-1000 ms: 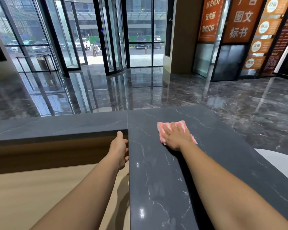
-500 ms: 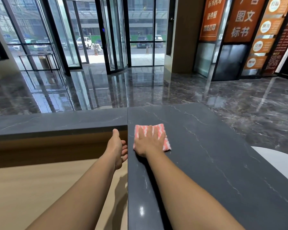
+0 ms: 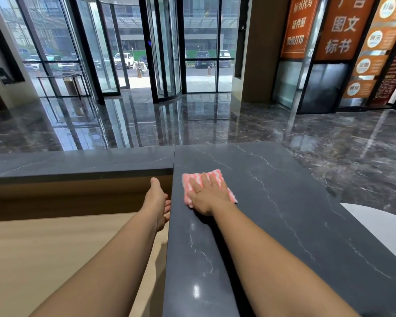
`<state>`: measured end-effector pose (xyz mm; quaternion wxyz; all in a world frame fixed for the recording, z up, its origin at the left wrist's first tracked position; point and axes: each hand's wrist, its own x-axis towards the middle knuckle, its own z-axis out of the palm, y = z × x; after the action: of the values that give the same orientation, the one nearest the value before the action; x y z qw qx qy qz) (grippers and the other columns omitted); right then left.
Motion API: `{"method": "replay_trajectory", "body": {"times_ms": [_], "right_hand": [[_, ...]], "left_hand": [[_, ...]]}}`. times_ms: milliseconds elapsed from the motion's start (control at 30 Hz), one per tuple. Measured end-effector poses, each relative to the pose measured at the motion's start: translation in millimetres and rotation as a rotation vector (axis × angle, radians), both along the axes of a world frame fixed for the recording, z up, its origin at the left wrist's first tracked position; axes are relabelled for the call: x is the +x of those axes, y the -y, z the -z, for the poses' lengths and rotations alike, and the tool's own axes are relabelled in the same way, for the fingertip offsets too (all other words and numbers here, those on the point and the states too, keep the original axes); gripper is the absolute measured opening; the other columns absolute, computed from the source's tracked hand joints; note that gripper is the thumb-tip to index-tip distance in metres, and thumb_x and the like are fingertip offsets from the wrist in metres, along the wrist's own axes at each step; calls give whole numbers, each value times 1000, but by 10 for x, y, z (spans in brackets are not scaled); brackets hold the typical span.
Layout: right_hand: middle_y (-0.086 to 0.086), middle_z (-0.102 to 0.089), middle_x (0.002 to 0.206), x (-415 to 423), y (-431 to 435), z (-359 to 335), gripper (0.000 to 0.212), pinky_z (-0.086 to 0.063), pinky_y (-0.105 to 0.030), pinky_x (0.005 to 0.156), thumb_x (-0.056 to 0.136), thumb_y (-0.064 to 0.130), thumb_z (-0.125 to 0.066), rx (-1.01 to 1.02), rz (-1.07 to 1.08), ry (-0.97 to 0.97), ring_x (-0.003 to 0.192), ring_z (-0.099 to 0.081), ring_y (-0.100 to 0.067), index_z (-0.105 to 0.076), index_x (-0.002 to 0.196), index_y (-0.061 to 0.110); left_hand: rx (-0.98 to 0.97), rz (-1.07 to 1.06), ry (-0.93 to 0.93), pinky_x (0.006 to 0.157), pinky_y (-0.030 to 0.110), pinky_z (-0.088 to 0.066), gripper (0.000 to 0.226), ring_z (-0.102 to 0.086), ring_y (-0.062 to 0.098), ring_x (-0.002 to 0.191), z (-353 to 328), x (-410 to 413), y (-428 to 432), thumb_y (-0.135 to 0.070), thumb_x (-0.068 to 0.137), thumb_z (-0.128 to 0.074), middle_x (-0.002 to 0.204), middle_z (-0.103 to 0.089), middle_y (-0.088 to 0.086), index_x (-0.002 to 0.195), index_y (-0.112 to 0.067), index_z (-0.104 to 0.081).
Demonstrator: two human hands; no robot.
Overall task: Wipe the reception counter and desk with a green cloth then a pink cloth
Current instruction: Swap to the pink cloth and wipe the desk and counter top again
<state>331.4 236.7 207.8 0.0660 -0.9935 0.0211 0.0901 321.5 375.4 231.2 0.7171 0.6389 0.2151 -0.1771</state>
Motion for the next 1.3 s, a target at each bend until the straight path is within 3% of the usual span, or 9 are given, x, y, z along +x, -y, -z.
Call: {"method": "replay_trajectory", "body": {"times_ms": [167,467,733,833,933,1067,1100,1200,1300], "right_hand": [[-6,0,164,-109,720,-20,57,4,-51,118,99,44,-18,-10,189,28,150,8,-28,-8,155,37],[-9,21,161,-305,514,-113,64,18,-57,113,101,33,-24,73,363,-18,147,21,-35,9,155,29],[-12,23,160,-376,-365,-12,66,19,-61,112,102,39,-26,49,192,11,146,23,-36,11,155,28],[-12,19,161,-476,-737,22,60,18,-60,112,104,43,-21,26,50,21,146,22,-36,7,156,31],[-10,17,162,-540,-904,38,63,16,-60,114,103,40,-31,-61,-73,17,146,22,-35,2,156,33],[-5,14,163,-505,-684,37,55,14,-54,116,104,45,-14,-19,-117,44,149,16,-28,3,155,36],[-5,12,163,-495,-566,41,55,13,-54,117,103,44,-14,-21,-99,45,149,15,-27,2,155,36],[-5,10,164,-503,-139,41,55,11,-53,117,103,44,-13,-32,19,30,150,12,-26,4,155,36],[-3,12,163,-583,266,15,55,11,-50,118,103,44,-11,-7,141,8,150,13,-25,5,155,36]], "left_hand": [[-4,-64,6,89,38,-44,66,-54,28,121,-24,-114,26,-58,97,-25,136,-54,13,146,-15,-35],[-81,-122,-14,82,37,-51,67,-57,29,115,70,-331,-122,-57,98,-28,137,-51,17,146,-11,-35],[-113,-64,11,87,40,-52,68,-58,31,114,85,-427,-205,-57,97,-28,135,-52,20,142,-7,-38],[-100,-51,15,82,41,-53,67,-63,30,99,50,-454,-221,-57,97,-25,116,-61,17,136,-6,-44],[-116,-26,7,86,46,-53,67,-61,34,103,-13,-505,-250,-59,95,-24,121,-61,17,137,-11,-45],[-80,-20,3,64,34,-56,69,-65,28,82,-36,-541,-283,-60,96,-24,100,-66,15,131,-6,-49],[-74,-6,3,69,34,-55,69,-65,26,83,-37,-551,-279,-59,97,-24,99,-66,15,131,-4,-49],[-70,18,-10,88,39,-51,71,-60,29,108,-60,-588,-254,-60,97,-25,125,-60,18,139,-5,-42],[-52,20,-6,90,38,-49,69,-57,29,117,-78,-624,-241,-59,98,-25,131,-57,16,141,-7,-41]]}}
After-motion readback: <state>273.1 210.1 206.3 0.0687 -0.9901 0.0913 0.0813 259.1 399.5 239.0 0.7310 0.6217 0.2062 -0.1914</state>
